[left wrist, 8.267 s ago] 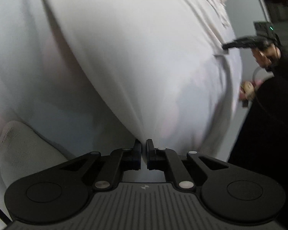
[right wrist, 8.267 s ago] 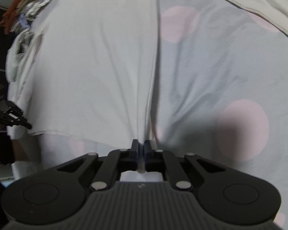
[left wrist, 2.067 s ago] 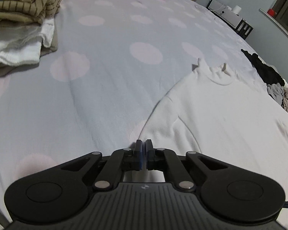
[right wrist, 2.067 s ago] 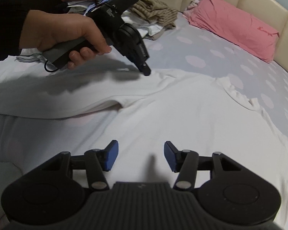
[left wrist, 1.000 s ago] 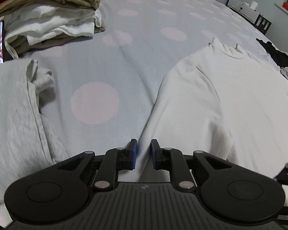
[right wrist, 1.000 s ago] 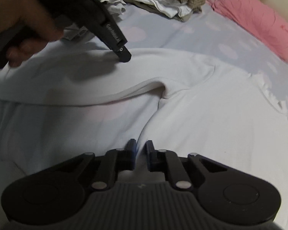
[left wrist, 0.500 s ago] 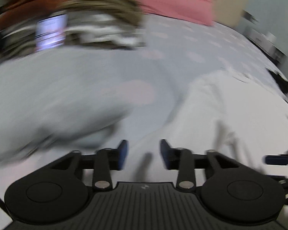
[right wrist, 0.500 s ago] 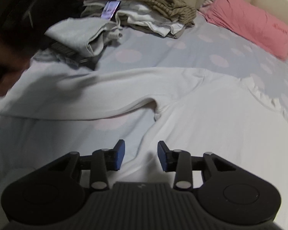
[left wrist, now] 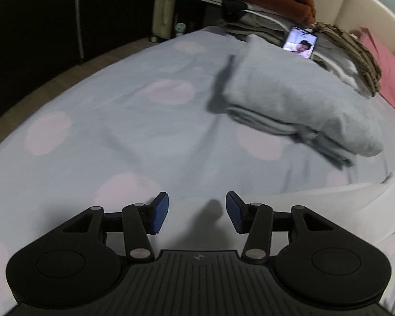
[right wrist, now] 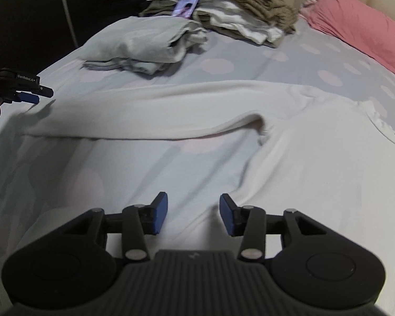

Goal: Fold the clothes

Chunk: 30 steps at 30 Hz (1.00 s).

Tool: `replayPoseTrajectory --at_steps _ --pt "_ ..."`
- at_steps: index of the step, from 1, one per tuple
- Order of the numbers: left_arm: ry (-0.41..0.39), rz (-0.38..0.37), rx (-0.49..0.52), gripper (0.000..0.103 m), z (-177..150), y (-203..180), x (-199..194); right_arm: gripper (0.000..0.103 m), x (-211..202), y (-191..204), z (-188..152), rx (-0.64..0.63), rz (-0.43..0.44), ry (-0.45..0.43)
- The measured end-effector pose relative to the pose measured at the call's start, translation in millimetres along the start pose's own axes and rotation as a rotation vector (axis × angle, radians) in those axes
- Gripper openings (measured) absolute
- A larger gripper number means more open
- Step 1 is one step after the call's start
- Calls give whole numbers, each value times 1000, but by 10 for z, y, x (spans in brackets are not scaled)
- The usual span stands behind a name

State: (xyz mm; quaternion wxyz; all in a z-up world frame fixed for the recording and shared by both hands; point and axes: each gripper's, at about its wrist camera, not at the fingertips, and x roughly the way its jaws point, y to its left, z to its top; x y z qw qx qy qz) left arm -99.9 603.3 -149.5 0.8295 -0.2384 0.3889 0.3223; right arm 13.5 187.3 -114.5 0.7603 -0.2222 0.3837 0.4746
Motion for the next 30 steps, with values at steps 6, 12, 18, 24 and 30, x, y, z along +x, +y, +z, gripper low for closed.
replayPoseTrajectory --at_steps 6,12,18,24,30 --pt "6 33 43 41 -119 112 -2 48 -30 118 15 -30 22 -4" --pt "4 30 19 40 -71 141 77 48 -21 147 -5 -36 34 -2" --pt "10 -84 45 6 -9 37 32 49 -20 127 -27 -27 31 -2" --pt "-6 -180 -63 6 105 -50 -243 49 -11 126 -24 -22 33 -13" --pt "9 -371 -135 6 329 -348 -572 49 -49 377 119 -51 89 -79"
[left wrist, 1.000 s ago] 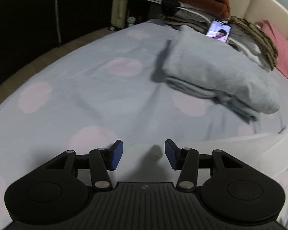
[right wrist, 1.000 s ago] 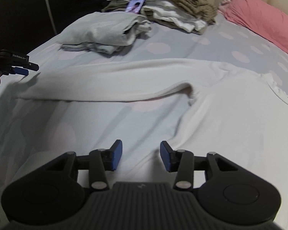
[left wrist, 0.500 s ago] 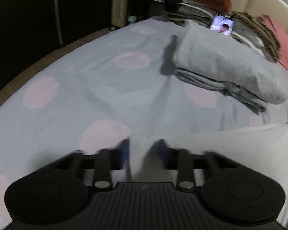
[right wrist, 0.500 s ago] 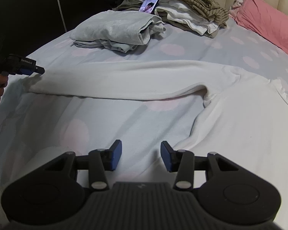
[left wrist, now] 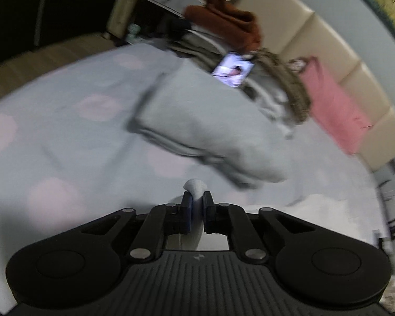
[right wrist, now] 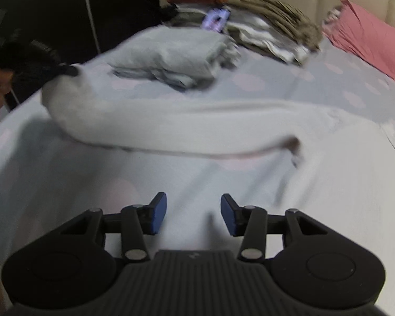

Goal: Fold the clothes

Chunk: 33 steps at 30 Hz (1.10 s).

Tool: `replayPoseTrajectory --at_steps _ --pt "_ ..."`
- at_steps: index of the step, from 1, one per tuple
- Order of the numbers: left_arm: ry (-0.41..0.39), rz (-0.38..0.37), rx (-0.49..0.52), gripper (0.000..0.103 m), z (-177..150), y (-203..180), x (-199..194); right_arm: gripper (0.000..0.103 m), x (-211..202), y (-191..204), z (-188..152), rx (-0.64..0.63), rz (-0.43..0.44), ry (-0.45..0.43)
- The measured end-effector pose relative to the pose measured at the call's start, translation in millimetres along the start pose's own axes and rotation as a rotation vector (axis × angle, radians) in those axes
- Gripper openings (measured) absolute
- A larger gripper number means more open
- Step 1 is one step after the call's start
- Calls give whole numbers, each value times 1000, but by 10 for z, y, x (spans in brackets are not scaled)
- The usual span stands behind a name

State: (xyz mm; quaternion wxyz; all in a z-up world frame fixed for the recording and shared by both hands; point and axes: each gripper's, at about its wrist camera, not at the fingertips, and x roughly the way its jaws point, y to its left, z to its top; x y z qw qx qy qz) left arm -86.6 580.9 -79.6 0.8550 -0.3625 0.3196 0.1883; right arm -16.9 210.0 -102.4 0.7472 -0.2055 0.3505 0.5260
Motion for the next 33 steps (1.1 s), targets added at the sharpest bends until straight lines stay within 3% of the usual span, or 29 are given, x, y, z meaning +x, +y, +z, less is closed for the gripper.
replayPoseTrajectory --at_steps 7,14,18,19,20,21,27,33 --pt "62 -119 -82 6 -9 -266 22 49 45 699 377 -81 133 -151" --pt "100 -166 -103 6 -75 -374 37 49 156 1170 557 -160 119 -236" --pt "105 -182 -97 6 -81 -416 29 49 207 1212 639 -150 111 -260" --pt "104 -187 -99 6 -79 -423 24 43 211 1211 653 -148 109 -266" --pt "103 -192 -101 6 -75 -433 21 34 196 1181 657 -143 109 -267" --pt "104 -197 -101 6 -70 -444 26 12 191 1164 665 -133 108 -262" --pt "104 -240 -60 6 -37 -626 90 11 24 869 642 -25 122 -291" --pt "131 -373 83 6 100 -1273 361 10 -190 517 696 43 127 -320"
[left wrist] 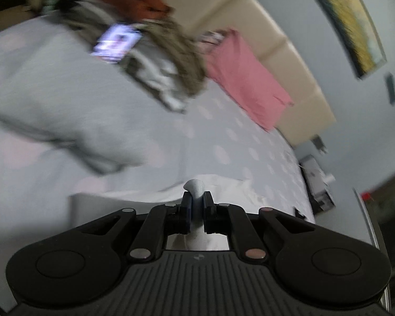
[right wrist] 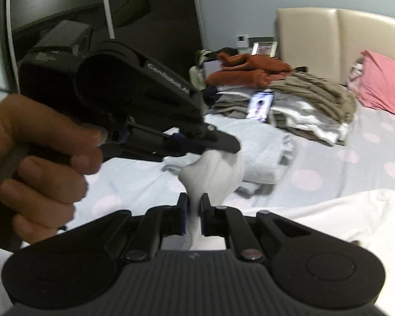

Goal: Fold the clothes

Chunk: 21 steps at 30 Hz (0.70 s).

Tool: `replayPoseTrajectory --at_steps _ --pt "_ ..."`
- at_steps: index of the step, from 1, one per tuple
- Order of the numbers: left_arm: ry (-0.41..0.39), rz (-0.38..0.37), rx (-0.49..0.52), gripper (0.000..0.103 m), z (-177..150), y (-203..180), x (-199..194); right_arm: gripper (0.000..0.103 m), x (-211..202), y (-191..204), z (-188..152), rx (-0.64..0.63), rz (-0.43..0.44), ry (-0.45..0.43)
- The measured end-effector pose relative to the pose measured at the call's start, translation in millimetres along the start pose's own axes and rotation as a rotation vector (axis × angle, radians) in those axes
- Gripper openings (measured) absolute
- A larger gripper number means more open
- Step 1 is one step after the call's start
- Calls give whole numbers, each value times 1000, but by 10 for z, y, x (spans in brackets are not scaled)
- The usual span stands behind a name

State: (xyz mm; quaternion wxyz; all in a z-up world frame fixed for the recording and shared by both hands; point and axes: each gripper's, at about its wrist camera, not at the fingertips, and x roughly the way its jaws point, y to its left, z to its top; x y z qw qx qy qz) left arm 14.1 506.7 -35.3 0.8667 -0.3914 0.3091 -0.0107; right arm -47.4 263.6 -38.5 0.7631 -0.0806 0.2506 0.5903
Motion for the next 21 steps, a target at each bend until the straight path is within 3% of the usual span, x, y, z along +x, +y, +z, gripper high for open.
replayPoseTrajectory --at_steps 5,9,14,21 --pt "85 -165 144 6 75 -739 564 10 -395 -434 145 89 -103 -68" --pt "187 -295 291 6 -142 -1420 1018 10 -997 -882 160 190 -222 -115" --pt "311 -435 399 6 -620 -2141 1497 10 -1881 -1304 -92 343 -391 -140" --pt "446 -575 642 6 -1590 -3025 1891 10 -2856 -1538 -572 589 -586 -197"
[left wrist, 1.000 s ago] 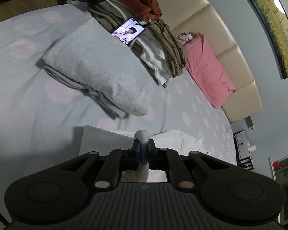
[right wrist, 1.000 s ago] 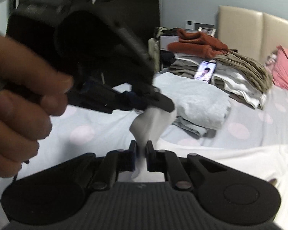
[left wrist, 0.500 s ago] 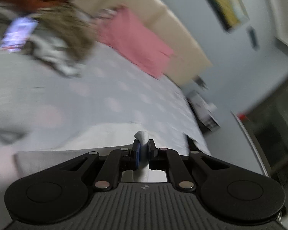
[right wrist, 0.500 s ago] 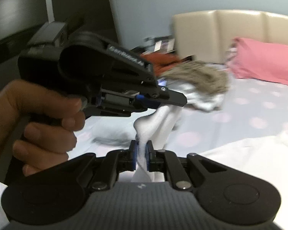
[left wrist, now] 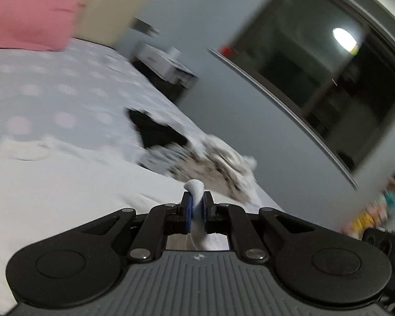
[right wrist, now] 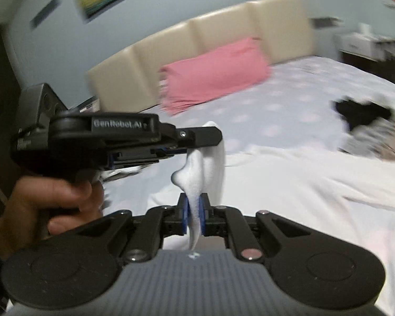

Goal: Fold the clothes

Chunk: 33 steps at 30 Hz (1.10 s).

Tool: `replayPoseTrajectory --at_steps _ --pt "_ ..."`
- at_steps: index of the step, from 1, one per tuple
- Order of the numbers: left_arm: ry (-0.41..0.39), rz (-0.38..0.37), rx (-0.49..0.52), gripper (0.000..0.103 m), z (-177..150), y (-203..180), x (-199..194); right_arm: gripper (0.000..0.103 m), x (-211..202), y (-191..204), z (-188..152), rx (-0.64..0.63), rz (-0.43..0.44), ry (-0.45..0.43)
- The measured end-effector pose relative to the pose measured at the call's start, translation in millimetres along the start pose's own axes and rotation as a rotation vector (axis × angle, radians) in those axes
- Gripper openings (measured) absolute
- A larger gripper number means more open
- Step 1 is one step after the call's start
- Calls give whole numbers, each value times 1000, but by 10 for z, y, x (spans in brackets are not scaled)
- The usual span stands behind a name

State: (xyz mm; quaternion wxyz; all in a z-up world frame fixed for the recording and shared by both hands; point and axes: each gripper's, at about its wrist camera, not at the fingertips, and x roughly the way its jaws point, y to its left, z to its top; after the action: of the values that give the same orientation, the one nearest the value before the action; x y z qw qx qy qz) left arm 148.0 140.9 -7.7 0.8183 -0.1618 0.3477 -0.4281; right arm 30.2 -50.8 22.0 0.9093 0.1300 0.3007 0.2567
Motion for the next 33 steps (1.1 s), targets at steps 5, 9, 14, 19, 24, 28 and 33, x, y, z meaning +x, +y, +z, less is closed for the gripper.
replayPoseTrajectory --at_steps 5,9,14,19,24,28,33 --pt "105 -53 69 6 -291 -295 526 10 -262 -458 -187 144 -123 15" --pt "163 -58 102 6 -466 -346 739 10 -191 -589 -403 233 -190 43" --pt "241 -43 127 8 -580 -312 928 10 -127 -636 -536 281 -240 71" --pt "333 59 178 20 -818 -175 1079 10 -40 -856 -780 382 -294 167" --pt "315 100 270 24 -849 -83 801 10 121 -1067 -1011 448 -351 242" --pt "284 160 309 41 -869 143 444 10 236 -1296 -1203 550 -416 335" --pt "269 356 206 41 -971 753 11 19 190 -1507 -1452 724 -508 409"
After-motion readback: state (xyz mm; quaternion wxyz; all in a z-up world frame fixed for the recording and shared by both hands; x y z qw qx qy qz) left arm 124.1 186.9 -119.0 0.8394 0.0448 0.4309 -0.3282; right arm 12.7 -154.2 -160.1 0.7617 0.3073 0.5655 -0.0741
